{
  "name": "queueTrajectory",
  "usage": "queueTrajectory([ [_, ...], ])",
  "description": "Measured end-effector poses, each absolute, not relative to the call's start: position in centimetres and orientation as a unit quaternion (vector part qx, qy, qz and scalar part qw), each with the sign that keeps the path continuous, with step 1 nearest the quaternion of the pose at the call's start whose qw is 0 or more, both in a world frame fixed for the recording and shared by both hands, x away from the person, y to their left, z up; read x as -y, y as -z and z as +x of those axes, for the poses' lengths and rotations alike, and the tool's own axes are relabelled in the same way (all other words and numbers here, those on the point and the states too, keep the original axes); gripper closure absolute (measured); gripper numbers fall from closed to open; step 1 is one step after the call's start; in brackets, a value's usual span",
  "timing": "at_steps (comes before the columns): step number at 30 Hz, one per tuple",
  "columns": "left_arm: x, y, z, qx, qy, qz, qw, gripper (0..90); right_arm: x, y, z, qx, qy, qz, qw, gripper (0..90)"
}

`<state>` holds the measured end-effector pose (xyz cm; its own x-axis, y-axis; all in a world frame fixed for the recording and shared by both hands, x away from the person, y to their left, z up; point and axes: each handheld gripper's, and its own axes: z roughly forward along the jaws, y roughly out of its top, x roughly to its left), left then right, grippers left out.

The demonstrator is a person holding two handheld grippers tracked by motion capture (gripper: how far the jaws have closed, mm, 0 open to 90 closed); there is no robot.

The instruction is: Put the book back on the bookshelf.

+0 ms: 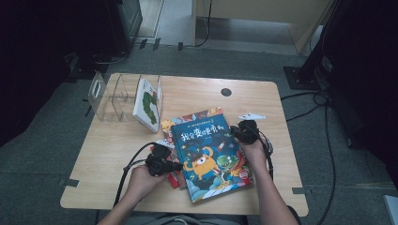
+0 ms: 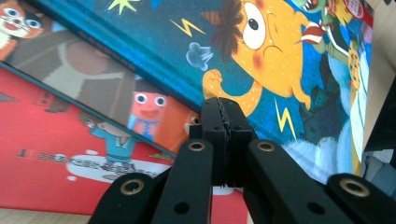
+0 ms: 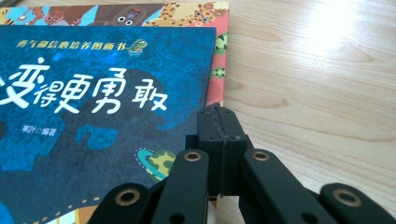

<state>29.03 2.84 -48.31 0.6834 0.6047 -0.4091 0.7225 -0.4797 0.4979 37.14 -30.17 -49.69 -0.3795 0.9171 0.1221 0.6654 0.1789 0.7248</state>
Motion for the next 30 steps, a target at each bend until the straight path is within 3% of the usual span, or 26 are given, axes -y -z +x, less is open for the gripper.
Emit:
queueTrajectory([
  [19,-1.7,48.4,27.8,-0.378,0.092,0.857,0.338,90.0,29.4,49.7,37.9,-0.752,-0.365,0.52,0.176,89.9],
  [30,-4.4,47.0,30.6,-0.406,0.072,0.841,0.35,90.0,31.7,49.3,36.7,-0.751,-0.384,0.513,0.156,88.7],
])
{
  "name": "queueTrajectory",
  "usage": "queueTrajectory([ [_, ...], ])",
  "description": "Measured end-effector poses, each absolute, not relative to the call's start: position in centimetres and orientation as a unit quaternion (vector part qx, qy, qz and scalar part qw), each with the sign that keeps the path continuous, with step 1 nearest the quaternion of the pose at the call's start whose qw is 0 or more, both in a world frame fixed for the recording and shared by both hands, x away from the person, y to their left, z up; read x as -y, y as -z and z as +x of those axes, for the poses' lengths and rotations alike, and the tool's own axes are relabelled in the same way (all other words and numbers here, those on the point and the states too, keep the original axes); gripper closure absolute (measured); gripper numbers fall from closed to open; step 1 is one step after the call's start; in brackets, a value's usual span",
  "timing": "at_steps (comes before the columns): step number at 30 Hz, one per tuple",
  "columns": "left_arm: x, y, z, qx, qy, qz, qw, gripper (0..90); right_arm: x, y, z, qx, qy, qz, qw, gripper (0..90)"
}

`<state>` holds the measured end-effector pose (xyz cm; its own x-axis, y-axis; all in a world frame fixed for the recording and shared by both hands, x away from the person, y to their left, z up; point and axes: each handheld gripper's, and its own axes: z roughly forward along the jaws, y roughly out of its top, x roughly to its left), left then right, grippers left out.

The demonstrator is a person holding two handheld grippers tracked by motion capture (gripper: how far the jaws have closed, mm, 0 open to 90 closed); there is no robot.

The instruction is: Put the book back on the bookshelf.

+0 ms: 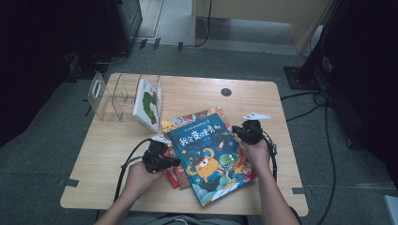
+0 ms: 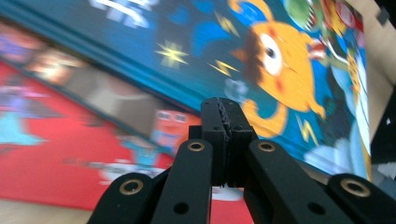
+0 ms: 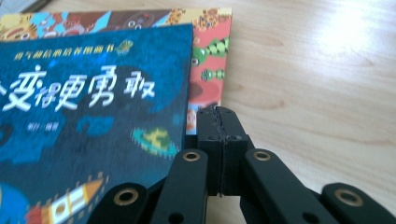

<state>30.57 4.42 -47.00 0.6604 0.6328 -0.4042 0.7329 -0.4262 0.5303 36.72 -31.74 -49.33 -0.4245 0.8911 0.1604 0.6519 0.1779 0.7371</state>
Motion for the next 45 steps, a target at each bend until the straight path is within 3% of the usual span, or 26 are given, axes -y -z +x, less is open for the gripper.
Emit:
queueTrajectory([
  [17,-6.3,46.1,36.0,-0.421,0.061,0.836,0.348,87.8,34.0,49.1,31.2,-0.744,-0.398,0.508,0.173,86.2],
  [24,-6.2,46.0,38.3,-0.419,0.057,0.837,0.347,84.2,35.1,49.3,28.1,-0.744,-0.399,0.508,0.172,80.0],
  [29,-6.0,46.1,39.1,-0.417,0.06,0.84,0.342,86.9,35.5,49.3,26.7,-0.743,-0.399,0.51,0.171,80.4],
  [38,-5.6,46.2,40.1,-0.409,0.058,0.844,0.342,90.0,36.1,49.2,24.3,-0.74,-0.396,0.513,0.181,89.9],
  [45,-5.6,45.9,40.2,-0.407,0.063,0.84,0.353,90.0,36.4,49.1,22.3,-0.742,-0.396,0.509,0.184,90.0],
])
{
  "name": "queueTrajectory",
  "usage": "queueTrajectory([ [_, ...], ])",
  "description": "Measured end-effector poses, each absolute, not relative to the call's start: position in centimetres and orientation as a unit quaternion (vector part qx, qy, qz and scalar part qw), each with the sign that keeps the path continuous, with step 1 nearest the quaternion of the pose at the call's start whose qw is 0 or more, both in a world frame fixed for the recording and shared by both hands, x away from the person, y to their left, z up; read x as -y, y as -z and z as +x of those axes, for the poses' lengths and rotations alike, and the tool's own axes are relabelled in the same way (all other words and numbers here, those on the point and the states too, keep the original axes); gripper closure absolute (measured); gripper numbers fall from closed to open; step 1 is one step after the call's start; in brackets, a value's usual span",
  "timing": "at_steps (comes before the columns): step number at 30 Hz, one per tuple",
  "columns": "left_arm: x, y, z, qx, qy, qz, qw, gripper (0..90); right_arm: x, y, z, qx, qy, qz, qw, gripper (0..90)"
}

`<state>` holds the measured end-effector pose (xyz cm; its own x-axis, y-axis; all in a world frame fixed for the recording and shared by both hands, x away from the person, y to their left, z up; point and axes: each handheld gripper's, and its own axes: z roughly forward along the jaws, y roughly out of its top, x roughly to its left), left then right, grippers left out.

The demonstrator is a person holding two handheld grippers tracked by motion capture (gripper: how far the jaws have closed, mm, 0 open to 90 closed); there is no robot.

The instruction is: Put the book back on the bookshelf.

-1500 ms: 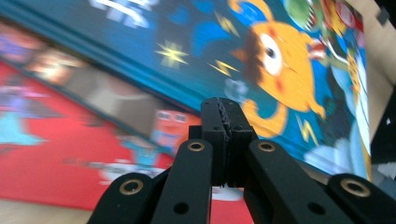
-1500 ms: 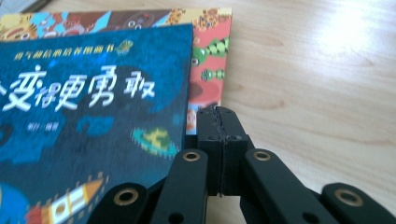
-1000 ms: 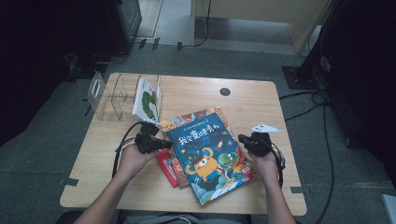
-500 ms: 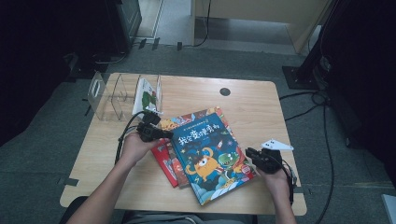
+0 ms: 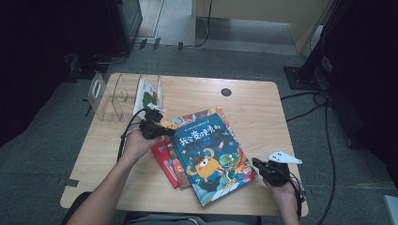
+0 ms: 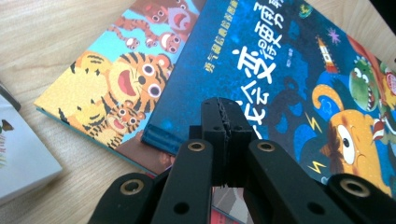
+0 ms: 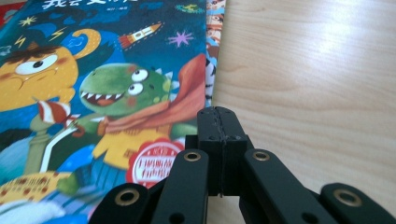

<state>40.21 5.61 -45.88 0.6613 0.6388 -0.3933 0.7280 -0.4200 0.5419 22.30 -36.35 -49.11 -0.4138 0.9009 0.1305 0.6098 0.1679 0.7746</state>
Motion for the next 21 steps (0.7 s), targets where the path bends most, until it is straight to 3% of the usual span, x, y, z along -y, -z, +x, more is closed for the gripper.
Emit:
queueTrajectory([
  [21,-5.3,45.6,40.3,-0.401,0.057,0.842,0.356,90.0,37.3,49.6,18.6,-0.737,-0.394,0.525,0.162,90.0],
])
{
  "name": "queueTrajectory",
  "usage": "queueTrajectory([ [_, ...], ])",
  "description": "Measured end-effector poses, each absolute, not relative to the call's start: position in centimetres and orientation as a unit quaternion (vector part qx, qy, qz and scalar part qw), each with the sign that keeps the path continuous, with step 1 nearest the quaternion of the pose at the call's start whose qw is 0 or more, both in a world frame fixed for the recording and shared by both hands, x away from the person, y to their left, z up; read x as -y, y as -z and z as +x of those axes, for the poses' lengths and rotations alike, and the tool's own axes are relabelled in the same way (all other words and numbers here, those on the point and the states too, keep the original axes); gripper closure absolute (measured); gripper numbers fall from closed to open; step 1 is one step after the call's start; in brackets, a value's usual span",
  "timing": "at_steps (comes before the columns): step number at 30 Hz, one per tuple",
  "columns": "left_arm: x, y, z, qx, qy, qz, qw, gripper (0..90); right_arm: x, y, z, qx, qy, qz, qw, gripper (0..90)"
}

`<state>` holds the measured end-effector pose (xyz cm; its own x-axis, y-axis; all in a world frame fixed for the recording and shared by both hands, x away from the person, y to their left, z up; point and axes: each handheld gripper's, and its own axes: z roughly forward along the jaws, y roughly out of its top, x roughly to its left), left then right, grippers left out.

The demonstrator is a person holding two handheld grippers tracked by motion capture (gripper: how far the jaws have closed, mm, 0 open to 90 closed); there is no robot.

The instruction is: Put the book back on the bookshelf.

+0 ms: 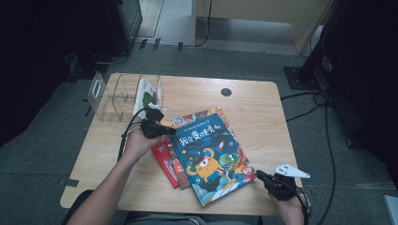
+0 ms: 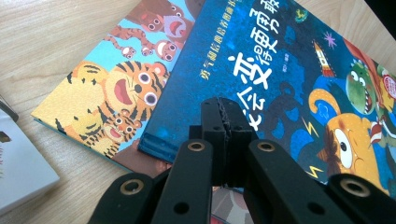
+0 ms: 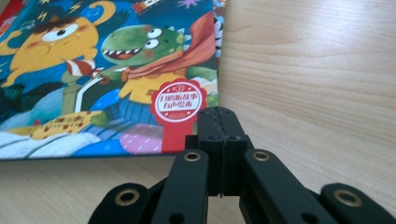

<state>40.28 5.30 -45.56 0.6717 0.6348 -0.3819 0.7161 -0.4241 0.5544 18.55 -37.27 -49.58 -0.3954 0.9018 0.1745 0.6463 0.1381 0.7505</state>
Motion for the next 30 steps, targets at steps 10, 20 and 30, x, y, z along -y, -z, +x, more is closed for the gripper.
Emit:
queueTrajectory([
  [10,-5.6,45.6,40.2,-0.404,0.057,0.841,0.354,90.0,37.1,49.8,18.4,-0.749,-0.37,0.529,0.148,90.0],
  [20,-6.1,45.4,39.5,-0.412,0.044,0.839,0.354,90.0,37.7,49.9,20.5,-0.742,-0.374,0.535,0.153,90.0],
  [30,-7.7,45.9,39.0,-0.434,0.04,0.832,0.344,90.0,38.0,50.0,22.5,-0.74,-0.377,0.534,0.154,90.0],
])
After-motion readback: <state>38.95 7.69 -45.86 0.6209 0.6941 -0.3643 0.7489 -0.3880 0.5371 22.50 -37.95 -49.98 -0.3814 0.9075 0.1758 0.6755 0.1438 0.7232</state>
